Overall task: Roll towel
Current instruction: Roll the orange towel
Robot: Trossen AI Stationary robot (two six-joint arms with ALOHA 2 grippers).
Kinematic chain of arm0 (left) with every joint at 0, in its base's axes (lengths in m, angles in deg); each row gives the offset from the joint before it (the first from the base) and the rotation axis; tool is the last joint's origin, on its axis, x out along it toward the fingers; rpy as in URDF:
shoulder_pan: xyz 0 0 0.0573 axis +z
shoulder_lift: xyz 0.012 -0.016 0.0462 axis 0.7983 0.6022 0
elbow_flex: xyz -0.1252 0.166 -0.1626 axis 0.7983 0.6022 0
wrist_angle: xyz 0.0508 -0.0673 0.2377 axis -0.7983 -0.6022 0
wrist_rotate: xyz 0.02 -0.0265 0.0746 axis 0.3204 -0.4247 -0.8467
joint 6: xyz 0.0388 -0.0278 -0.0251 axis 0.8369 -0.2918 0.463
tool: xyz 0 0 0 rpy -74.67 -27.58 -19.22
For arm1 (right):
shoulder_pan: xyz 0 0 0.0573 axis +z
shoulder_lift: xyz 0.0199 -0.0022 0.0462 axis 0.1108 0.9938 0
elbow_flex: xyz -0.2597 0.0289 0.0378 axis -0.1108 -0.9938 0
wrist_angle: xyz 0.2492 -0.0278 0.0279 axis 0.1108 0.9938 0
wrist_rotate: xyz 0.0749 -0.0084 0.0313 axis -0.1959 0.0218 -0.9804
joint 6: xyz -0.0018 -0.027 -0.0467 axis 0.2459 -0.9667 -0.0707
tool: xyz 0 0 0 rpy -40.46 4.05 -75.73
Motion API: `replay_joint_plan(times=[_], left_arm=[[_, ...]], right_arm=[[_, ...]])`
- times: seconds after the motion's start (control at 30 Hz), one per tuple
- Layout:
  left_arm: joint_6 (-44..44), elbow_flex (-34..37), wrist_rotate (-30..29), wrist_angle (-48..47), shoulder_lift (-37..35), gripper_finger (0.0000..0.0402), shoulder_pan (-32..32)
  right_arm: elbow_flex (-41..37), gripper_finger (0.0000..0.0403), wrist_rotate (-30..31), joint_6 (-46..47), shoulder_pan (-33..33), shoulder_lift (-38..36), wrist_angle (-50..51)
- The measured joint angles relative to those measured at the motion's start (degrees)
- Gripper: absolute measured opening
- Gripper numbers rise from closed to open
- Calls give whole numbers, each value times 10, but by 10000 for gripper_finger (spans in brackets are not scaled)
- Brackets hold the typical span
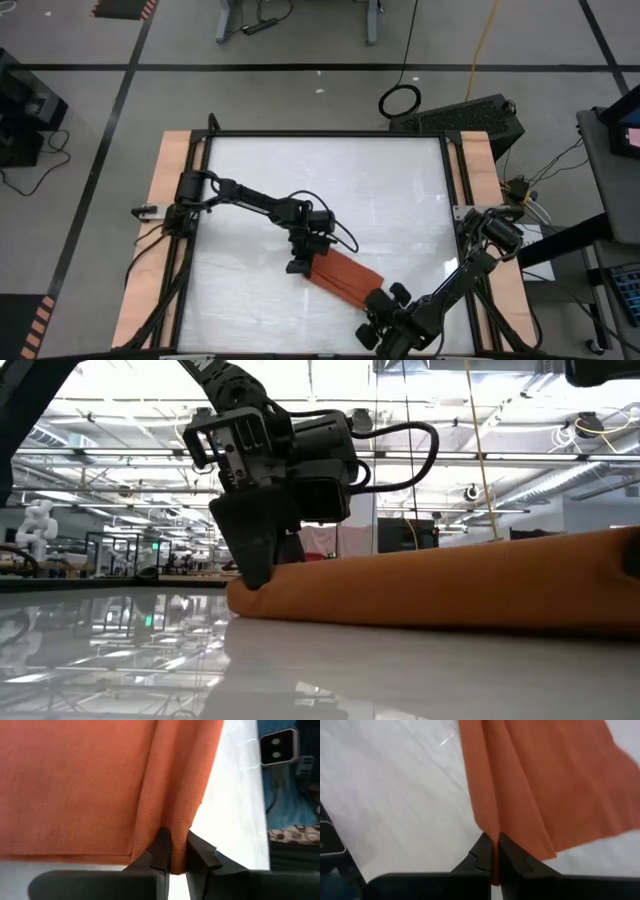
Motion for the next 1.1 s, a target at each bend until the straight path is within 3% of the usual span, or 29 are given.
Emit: replay_joint_plan(times=[0.1,0.23,0.5,0.7,0.87,1.0,1.1], left_arm=[[13,1,16,0,-8,53,0],[30,1,9,10,-29,101,0],[107,1,-82,-11,-94,204,-4],[193,0,-214,-52,-159,208,-29],[243,-1,-268,-51,-209,195,-62],[296,0,-313,-52,-216,188,-105],[336,24,-398,-25,-216,187,-141]], right_arm=[[0,1,-30,21,-4,0,1],[0,1,-61,28,-9,0,4],[0,0,21,51,-16,0,6],[0,0,19,64,-20,0,0],[-2,0,-25,88,-27,0,12],[-12,0,-41,110,-32,0,8],[-16,0,-41,126,-35,0,-1]])
